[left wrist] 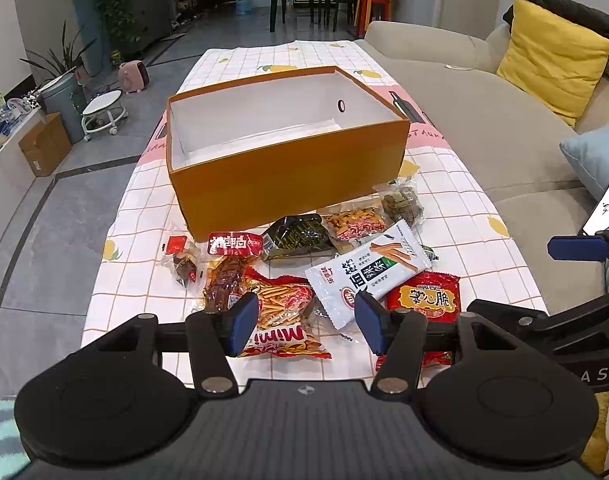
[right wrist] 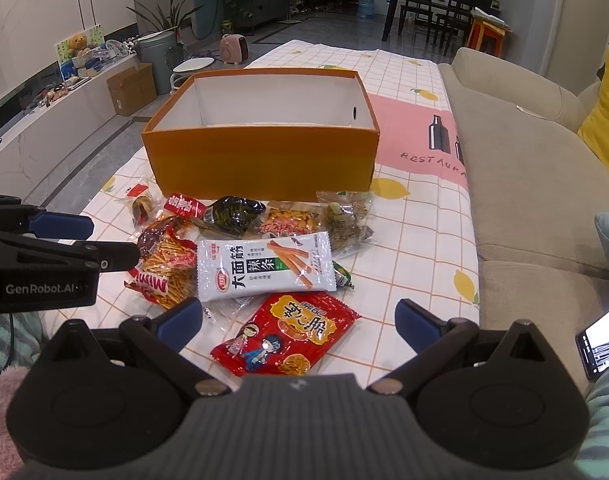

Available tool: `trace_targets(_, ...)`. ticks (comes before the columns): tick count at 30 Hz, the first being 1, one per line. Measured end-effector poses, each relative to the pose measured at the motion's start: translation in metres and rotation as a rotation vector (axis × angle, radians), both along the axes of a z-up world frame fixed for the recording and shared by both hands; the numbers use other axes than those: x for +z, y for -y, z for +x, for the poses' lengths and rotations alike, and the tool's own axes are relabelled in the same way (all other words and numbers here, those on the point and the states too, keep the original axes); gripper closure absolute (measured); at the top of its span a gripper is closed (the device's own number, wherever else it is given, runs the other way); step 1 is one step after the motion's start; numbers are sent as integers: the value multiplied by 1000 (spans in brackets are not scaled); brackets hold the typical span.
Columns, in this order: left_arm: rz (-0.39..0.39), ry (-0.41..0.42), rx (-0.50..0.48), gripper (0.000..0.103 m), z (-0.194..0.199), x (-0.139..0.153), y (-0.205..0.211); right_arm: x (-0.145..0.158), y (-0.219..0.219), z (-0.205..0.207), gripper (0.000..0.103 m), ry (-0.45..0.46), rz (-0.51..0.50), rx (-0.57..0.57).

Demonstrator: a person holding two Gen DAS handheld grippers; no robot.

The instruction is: Organize snacks

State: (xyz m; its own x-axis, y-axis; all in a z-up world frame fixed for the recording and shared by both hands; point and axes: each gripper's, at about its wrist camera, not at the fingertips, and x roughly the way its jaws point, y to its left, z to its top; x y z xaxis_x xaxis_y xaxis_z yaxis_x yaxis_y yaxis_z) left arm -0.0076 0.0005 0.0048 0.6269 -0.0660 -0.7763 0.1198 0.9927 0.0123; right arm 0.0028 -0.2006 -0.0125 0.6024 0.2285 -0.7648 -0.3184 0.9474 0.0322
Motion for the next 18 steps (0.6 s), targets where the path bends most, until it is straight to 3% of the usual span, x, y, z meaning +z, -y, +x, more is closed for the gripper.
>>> trace_targets(5, -19, -11, 2, 35, 3, -2, -1, 0, 0, 1, 4, -1, -2, -2)
trace_targets(9, -82, -43, 7, 30, 9, -6, -8, -5, 0, 5, 4, -9, 0, -5)
trace_targets(18, -154, -151, 65, 30, 31, -30, -25, -35, 1, 28, 11, -123, 35, -32)
